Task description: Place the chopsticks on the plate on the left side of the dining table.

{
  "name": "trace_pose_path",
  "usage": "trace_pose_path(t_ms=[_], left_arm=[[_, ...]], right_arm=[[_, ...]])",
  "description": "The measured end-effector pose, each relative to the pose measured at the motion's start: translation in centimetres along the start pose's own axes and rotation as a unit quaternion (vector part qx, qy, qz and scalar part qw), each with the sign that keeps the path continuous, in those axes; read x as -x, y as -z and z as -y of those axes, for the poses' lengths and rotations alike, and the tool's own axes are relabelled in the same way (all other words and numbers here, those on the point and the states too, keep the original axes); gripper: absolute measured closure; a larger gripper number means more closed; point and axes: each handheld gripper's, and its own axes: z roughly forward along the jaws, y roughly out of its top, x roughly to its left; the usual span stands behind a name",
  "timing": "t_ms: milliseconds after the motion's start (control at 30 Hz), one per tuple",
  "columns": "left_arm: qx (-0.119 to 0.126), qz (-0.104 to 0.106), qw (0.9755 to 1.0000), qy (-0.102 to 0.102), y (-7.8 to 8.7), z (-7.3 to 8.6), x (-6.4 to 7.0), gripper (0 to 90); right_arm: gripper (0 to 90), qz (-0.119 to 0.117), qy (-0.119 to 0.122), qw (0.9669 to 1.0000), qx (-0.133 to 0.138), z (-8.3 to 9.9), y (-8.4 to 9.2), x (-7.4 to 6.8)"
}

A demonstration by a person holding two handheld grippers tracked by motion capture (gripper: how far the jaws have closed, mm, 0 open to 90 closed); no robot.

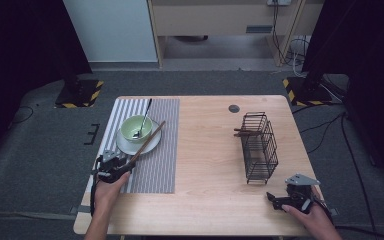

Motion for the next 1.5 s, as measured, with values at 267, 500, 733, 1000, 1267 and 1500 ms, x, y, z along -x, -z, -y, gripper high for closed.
trace_pose_path(t_ms=[267,500,733,1000,1267,1500], left_arm=[[0.01,-0.014,0.9998,0.003,0.2,-0.1,-0.6,51.7],[0.013,-0.022,0.9997,0.005,0.4,0.1,-1.0,49.0],[0.024,-0.035,0.999,0.014,0.5,0.0,-1.6,48.4],[0.035,-0.036,0.9986,0.013,0.7,0.1,-2.1,46.3],[0.037,-0.048,0.998,0.015,0.5,0.0,-2.5,45.6],[0.038,-0.051,0.9979,0.016,1.0,0.3,-2.7,42.8]], right_arm=[[0.3,0.0,-0.001,1.0,0.0,0.0,0.0,0.0],[0.3,0.0,0.0,1.0,0.0,0.0,0.0,0.0],[0.4,0.0,-0.001,1.0,0.0,0.0,0.0,0.0],[0.4,0.0,0.0,1.0,0.001,0.0,0.0,0.0],[0.3,0.0,-0.001,1.0,0.0,0.0,0.0,0.0],[0.3,0.0,-0.001,1.0,0.0,0.0,0.0,0.0]])
